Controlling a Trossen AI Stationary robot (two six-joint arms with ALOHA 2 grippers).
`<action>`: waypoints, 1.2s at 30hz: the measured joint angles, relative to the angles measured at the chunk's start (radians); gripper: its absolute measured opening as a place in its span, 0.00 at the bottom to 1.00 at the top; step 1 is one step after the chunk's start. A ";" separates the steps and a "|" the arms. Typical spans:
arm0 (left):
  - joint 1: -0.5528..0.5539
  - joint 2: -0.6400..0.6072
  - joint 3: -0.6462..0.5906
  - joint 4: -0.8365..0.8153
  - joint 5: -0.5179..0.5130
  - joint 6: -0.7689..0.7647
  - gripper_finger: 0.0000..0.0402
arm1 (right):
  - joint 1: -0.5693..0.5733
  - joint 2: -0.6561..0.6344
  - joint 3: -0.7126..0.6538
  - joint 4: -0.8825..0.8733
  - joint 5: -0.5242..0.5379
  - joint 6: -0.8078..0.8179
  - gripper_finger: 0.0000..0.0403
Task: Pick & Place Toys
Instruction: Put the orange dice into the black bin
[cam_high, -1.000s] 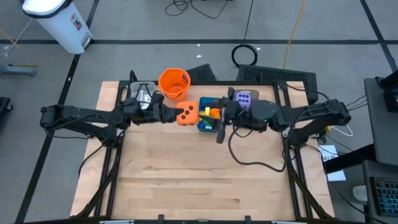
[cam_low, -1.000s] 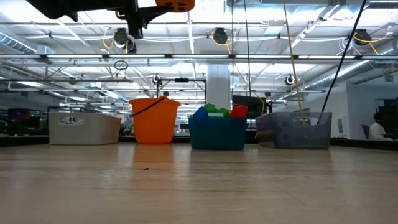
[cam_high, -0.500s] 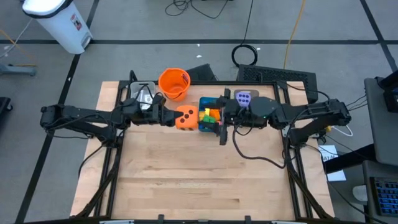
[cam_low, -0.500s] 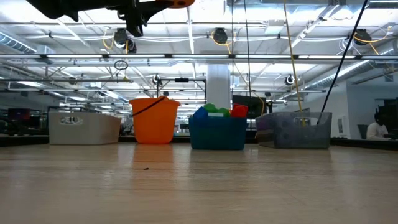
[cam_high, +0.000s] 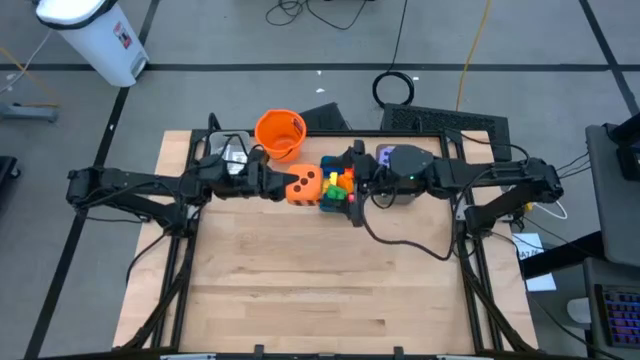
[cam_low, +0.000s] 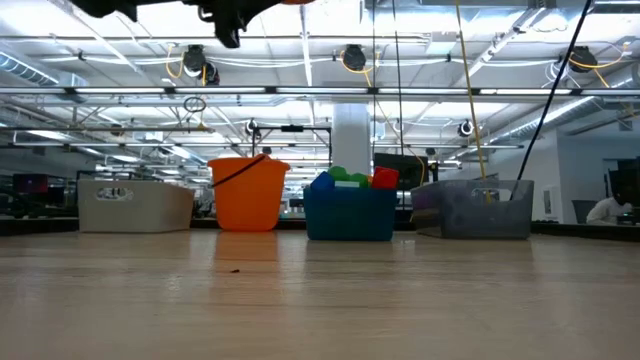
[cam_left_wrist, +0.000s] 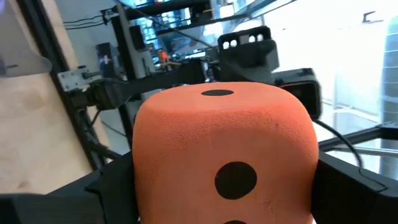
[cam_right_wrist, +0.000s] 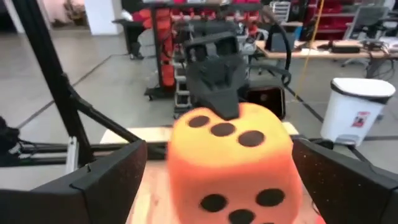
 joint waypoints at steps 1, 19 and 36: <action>0.000 0.009 0.015 -0.016 0.005 0.007 0.88 | -0.004 0.002 -0.001 -0.006 -0.002 0.000 0.98; 0.023 0.146 0.159 -0.042 0.107 0.006 0.88 | -0.029 -0.003 -0.111 0.042 -0.044 0.023 0.99; 0.068 0.146 0.161 -0.040 0.152 -0.044 0.88 | -0.031 0.000 -0.114 0.027 -0.042 -0.003 0.99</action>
